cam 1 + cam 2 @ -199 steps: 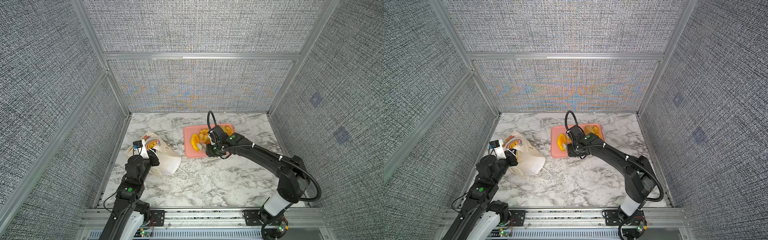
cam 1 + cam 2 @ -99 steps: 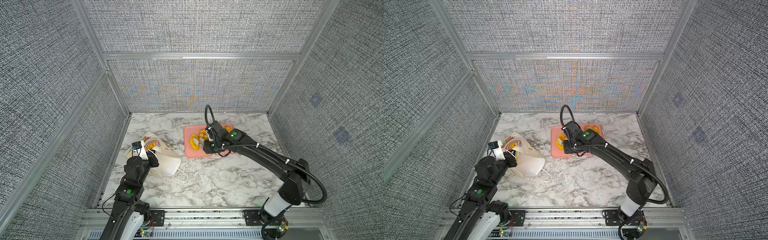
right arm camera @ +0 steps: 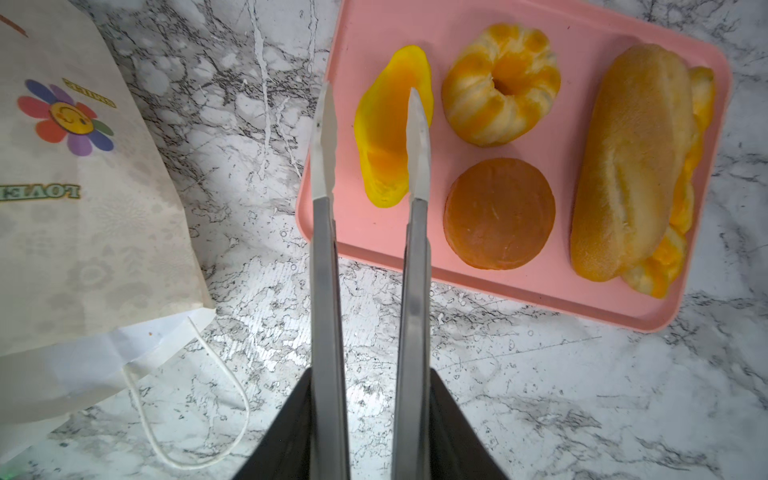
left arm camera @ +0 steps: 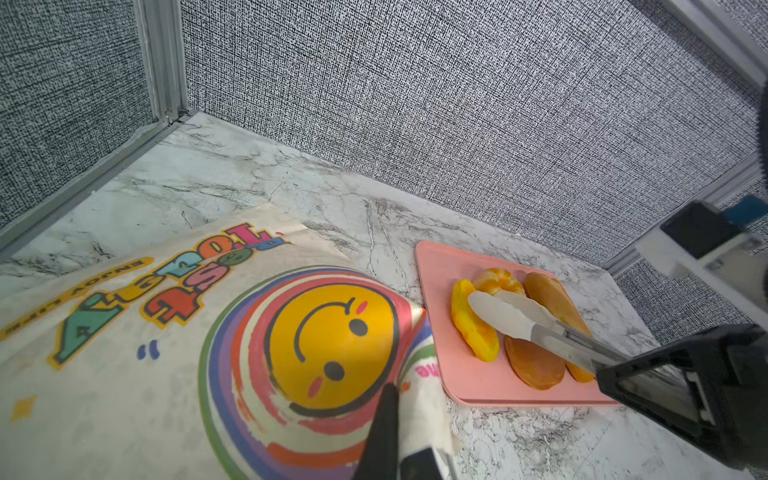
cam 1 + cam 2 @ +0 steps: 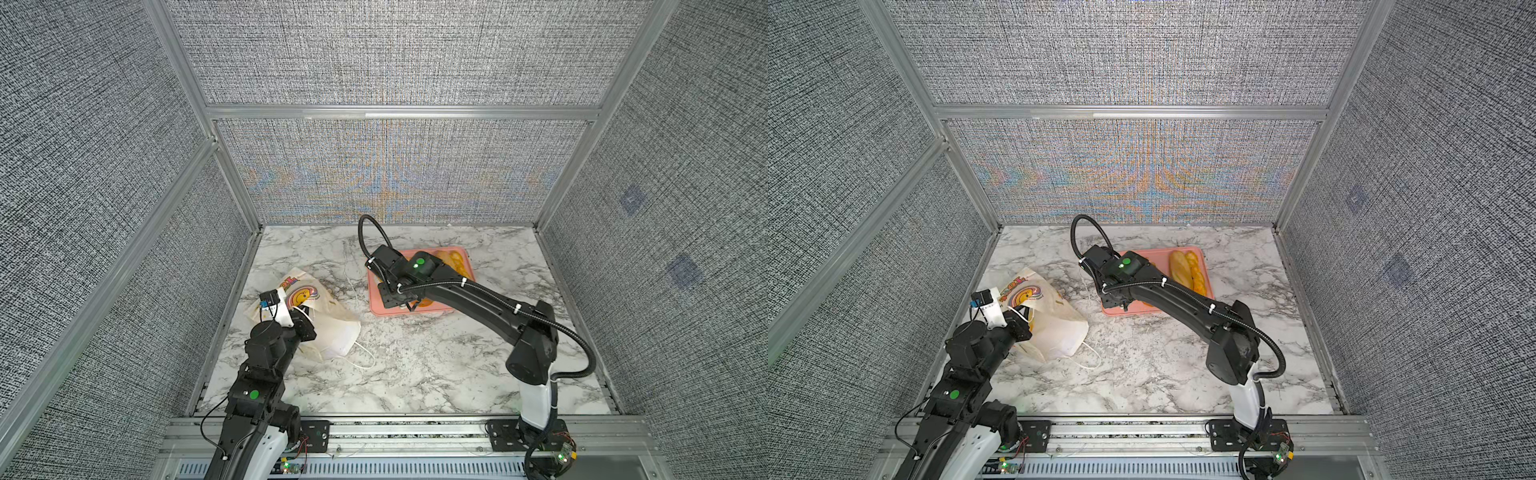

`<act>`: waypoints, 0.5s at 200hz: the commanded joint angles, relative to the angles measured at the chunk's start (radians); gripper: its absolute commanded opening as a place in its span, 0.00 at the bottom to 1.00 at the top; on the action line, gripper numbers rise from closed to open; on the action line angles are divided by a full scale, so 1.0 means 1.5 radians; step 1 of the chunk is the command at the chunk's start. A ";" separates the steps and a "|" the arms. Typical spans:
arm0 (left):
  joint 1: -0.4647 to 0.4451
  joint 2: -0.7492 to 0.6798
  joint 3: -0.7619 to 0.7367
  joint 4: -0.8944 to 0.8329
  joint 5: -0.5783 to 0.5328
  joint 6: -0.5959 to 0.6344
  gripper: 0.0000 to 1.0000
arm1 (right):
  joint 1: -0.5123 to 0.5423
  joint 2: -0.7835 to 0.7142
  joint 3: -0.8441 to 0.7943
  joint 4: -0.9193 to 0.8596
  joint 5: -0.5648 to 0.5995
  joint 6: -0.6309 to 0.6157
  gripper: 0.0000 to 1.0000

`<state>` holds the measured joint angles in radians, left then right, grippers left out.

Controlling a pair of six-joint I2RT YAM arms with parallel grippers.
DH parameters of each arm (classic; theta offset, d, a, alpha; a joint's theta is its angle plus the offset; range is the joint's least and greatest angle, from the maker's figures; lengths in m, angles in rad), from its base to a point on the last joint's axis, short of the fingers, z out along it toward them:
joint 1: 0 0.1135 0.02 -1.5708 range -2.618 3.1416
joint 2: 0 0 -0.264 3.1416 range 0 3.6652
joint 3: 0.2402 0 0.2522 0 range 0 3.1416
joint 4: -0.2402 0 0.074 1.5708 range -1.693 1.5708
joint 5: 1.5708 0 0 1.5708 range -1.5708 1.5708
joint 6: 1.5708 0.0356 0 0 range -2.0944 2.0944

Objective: Take the fake bread out of the paper bag
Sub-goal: 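Open the right tongs to release the yellow bread on the tray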

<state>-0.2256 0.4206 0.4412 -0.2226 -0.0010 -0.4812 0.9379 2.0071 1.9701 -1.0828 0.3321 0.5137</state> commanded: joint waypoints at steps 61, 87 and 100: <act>0.001 -0.015 0.000 -0.034 -0.007 -0.017 0.00 | 0.022 0.117 0.133 -0.122 0.082 -0.043 0.39; 0.001 -0.013 -0.002 -0.034 -0.005 -0.018 0.00 | 0.023 0.154 0.150 -0.144 0.097 -0.061 0.39; 0.000 -0.013 -0.004 -0.032 -0.004 -0.021 0.00 | 0.022 0.180 0.165 -0.164 0.108 -0.072 0.39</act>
<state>-0.2256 0.3981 0.4362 -0.2523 -0.0006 -0.5022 0.9699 2.2326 2.1895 -1.2549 0.4446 0.4408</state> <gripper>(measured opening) 0.053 0.393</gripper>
